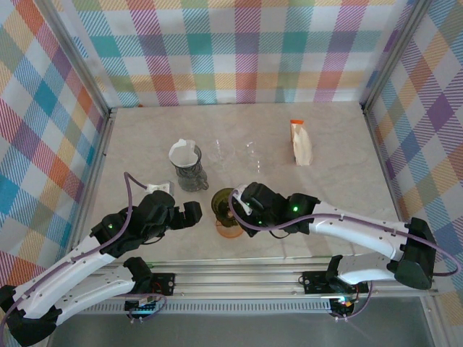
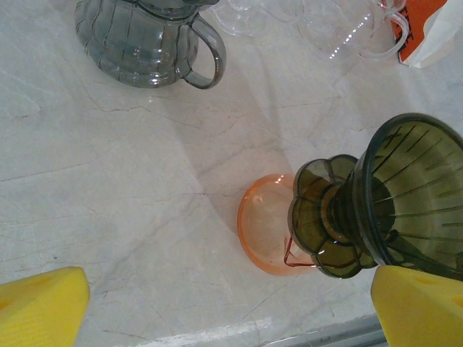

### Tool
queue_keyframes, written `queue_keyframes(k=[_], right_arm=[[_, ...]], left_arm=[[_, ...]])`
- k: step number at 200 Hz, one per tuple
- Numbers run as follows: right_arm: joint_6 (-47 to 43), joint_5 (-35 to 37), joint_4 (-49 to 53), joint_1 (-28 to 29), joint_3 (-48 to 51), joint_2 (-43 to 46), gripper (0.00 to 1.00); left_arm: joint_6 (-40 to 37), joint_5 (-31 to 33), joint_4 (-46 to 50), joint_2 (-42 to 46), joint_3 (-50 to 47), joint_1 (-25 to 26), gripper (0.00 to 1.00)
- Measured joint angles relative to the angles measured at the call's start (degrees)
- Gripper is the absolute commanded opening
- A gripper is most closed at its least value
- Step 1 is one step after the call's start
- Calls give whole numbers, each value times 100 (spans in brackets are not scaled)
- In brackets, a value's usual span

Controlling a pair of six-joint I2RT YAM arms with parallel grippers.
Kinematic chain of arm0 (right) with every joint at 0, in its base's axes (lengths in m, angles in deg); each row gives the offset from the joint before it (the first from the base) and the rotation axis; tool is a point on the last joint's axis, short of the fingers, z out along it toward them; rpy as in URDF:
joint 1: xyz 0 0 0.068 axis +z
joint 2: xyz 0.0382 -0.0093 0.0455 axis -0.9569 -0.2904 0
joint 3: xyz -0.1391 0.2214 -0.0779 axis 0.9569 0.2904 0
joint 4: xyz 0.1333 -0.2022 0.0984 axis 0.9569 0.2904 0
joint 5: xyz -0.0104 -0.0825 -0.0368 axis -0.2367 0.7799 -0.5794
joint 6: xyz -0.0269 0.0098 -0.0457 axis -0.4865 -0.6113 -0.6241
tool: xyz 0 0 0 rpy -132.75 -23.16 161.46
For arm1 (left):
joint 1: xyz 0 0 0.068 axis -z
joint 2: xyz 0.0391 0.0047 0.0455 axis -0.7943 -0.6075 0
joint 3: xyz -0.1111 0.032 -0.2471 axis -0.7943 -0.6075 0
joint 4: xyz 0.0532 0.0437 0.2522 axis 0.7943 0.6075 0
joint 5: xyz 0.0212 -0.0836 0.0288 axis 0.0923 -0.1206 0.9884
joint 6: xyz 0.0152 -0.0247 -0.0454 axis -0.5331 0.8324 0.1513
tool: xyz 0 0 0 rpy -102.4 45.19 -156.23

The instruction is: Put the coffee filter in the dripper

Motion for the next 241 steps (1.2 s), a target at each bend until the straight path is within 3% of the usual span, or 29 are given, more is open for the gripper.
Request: queue_keyframes(k=[188, 215, 241], right_arm=[[321, -166, 17, 0, 11, -118, 5], [352, -168, 9, 2, 46, -83, 15], [435, -173, -28, 31, 98, -83, 59]], left_arm=[[0, -4, -26, -2, -96, -33, 100], [0, -24, -46, 0, -151, -59, 100], [0, -42, -46, 0, -170, -61, 100]])
